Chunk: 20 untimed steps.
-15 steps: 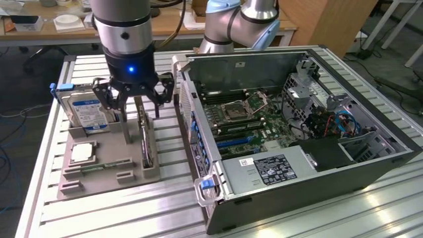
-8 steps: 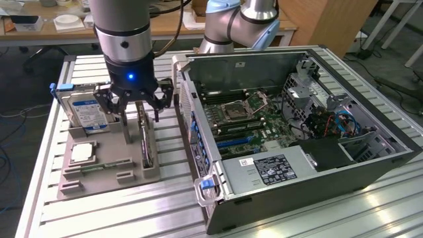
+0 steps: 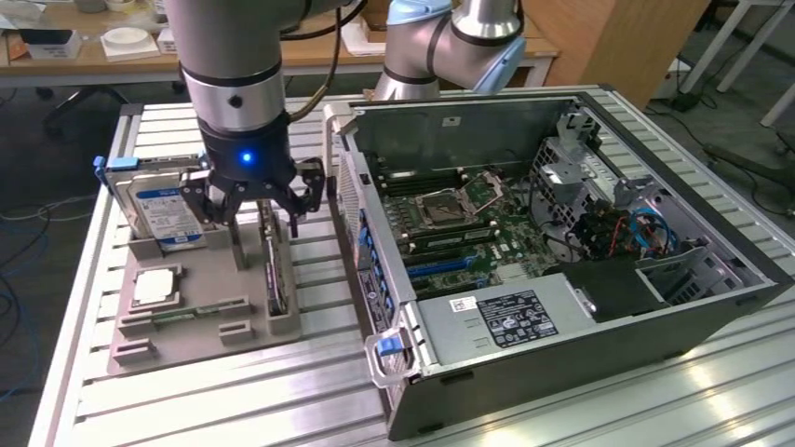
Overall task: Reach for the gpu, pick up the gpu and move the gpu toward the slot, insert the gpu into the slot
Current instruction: 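Pick up the gpu and move the gpu toward the slot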
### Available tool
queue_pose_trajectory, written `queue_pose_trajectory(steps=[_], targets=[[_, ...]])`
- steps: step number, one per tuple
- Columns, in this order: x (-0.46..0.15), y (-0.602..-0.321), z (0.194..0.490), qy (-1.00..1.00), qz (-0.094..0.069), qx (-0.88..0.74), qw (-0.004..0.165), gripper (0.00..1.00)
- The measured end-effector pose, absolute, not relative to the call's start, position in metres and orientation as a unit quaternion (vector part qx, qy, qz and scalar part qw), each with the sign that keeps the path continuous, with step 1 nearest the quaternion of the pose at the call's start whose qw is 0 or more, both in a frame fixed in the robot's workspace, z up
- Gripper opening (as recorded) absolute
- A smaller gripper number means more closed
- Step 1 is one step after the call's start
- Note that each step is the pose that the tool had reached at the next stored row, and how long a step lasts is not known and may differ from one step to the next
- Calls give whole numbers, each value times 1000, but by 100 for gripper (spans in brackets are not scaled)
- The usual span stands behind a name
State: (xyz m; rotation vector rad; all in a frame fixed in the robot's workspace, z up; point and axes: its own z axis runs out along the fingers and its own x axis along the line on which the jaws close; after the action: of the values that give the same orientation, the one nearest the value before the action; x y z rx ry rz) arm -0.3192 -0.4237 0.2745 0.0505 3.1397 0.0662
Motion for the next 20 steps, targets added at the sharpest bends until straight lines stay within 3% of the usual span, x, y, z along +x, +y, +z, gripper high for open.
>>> queue_pose_trajectory(steps=[20], targets=[[-320,-427,252,1000,23,16,-1,71]])
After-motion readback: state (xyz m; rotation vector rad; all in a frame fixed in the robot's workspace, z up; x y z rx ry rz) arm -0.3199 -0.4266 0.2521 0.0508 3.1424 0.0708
